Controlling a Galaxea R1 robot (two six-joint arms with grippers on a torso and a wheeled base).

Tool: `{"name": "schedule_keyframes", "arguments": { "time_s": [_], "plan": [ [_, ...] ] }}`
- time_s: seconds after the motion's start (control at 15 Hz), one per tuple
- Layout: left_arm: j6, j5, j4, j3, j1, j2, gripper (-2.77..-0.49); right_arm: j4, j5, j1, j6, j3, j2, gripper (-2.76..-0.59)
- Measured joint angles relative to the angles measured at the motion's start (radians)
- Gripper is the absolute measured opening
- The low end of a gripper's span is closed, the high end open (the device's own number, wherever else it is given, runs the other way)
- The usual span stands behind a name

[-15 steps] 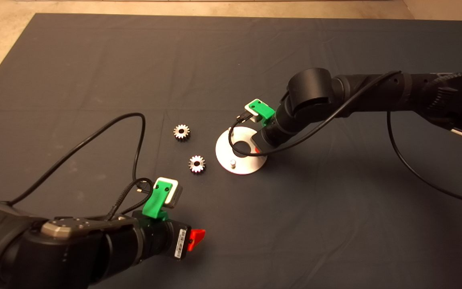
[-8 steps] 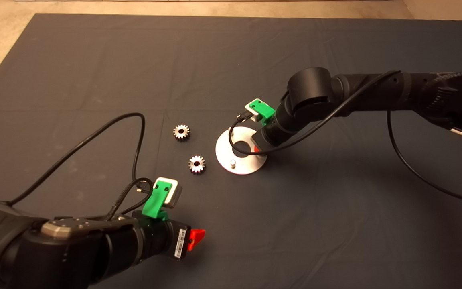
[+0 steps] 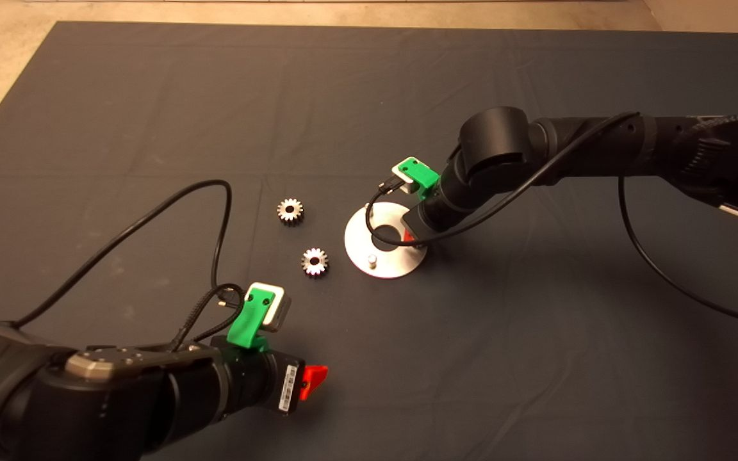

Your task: Install three planetary gears onto the carrier pins

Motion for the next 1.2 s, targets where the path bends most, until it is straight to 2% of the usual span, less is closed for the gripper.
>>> {"name": "schedule_keyframes", "arguments": {
  "time_s": [0.2,0.47,0.6,0.67,0.73,0.8,0.87,1.0,1.07,1.13,1.2],
  "plan": [
    [0.000,0.000,0.000,0.000,0.000,0.000,-0.91,0.000,0.000,0.000,0.000,0.000,0.000,-1.30],
    [0.000,0.000,0.000,-0.008,0.000,0.000,-0.91,0.000,0.000,0.000,0.001,0.002,0.000,-1.30],
    [0.003,0.000,0.000,-0.009,0.000,0.000,-0.91,0.000,0.000,0.001,0.004,0.027,-0.008,-1.29],
    [0.004,0.000,0.000,-0.009,0.000,0.000,-0.91,0.000,-0.005,0.004,0.011,0.062,-0.021,-1.29],
    [0.007,0.000,0.000,-0.009,0.000,0.000,-0.91,0.000,-0.026,0.013,0.023,0.112,-0.038,-1.29],
    [0.007,0.000,0.001,-0.009,0.000,0.000,-0.91,0.000,-0.059,0.031,0.053,0.186,-0.063,-1.29],
    [0.008,0.000,0.000,-0.009,0.000,-0.002,-0.91,0.000,-0.086,0.056,0.093,0.277,-0.095,-1.29],
    [0.010,0.000,0.001,-0.009,0.000,-0.002,-0.91,0.000,-0.088,0.089,0.162,0.461,-0.168,-1.29],
    [0.011,0.000,0.001,-0.009,0.000,-0.002,-0.91,0.001,-0.080,0.090,0.192,0.544,-0.223,-1.29],
    [0.016,0.000,0.000,-0.009,0.000,-0.002,-0.91,0.001,-0.082,0.082,0.214,0.601,-0.291,-1.29],
    [0.031,0.000,0.000,-0.009,0.000,-0.002,-0.91,0.001,-0.095,0.068,0.232,0.634,-0.363,-1.29]
  ]
}}
